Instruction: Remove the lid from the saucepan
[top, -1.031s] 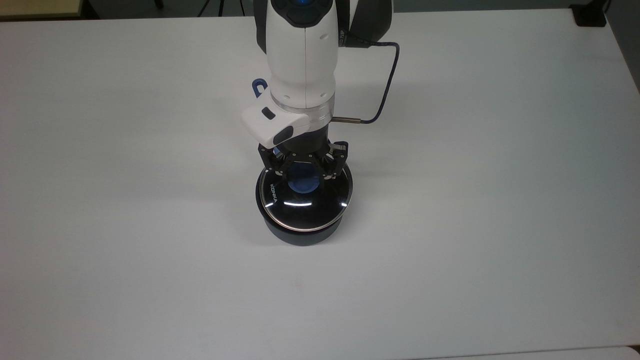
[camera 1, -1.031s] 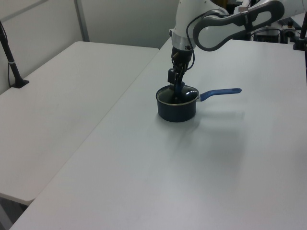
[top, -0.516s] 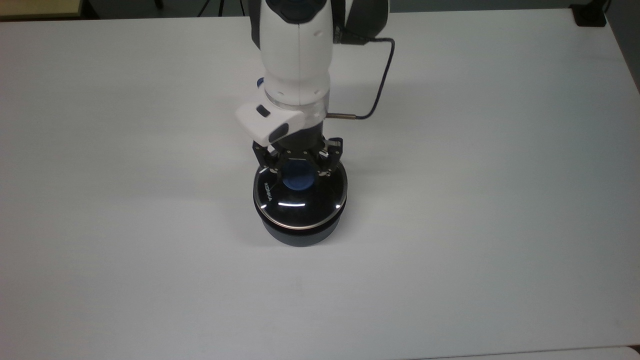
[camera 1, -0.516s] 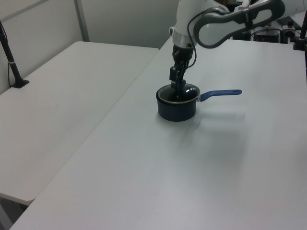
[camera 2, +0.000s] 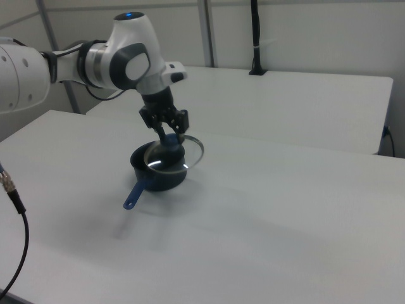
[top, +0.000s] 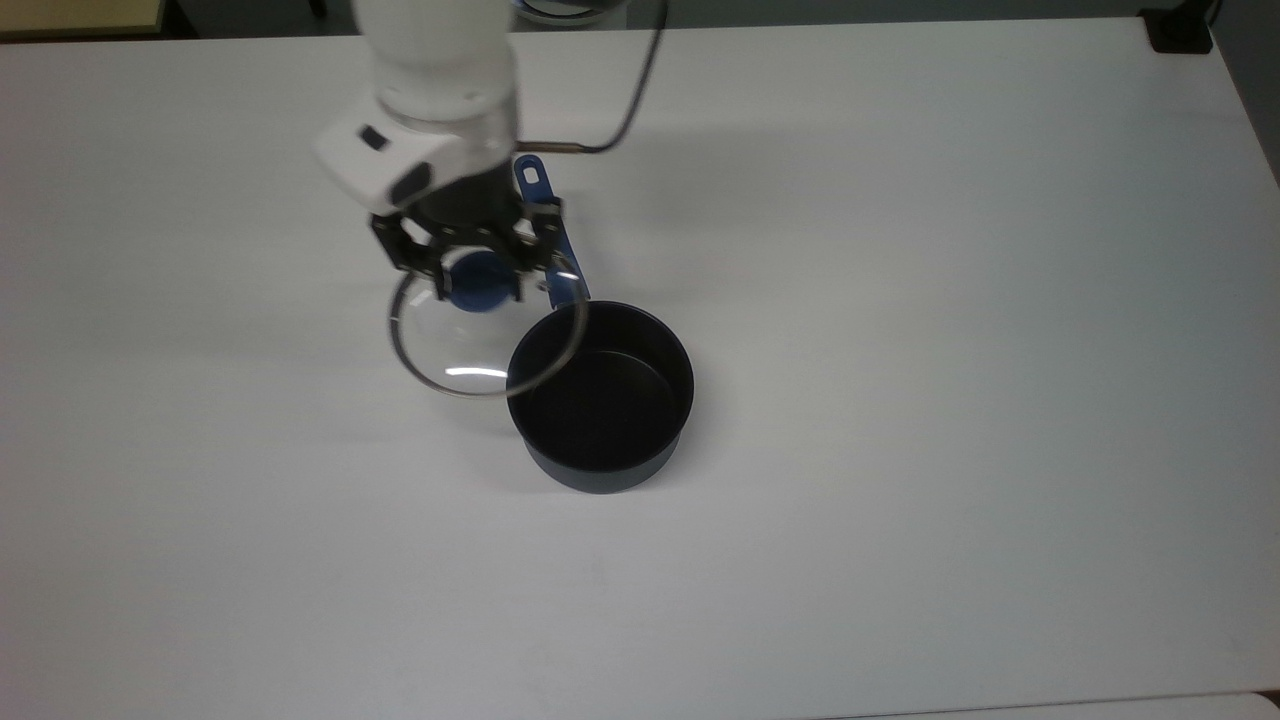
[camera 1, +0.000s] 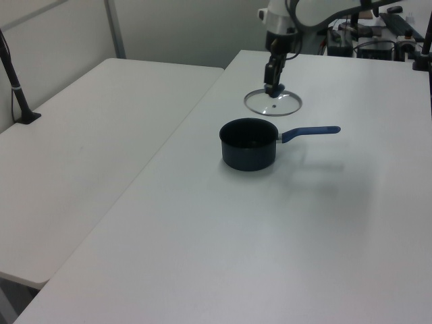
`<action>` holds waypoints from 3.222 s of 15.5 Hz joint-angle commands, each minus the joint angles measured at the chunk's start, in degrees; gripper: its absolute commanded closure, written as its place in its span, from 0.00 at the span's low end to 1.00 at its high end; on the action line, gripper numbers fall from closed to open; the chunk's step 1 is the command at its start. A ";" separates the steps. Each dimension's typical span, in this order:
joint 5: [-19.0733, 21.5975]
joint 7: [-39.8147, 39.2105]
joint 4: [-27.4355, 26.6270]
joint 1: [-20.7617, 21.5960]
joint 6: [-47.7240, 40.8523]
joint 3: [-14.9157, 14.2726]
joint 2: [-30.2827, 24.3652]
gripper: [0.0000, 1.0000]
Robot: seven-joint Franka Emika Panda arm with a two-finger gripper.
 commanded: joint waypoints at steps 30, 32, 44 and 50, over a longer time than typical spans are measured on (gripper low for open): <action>-10.63 -4.83 -14.51 -5.64 -3.03 -0.12 -8.15 0.00; -10.01 -4.57 -9.50 -5.03 -9.52 0.14 -8.69 0.00; -2.63 16.35 -4.81 4.73 -18.25 0.84 -16.24 0.00; -2.98 11.60 -4.73 4.11 -22.21 0.76 -17.74 0.00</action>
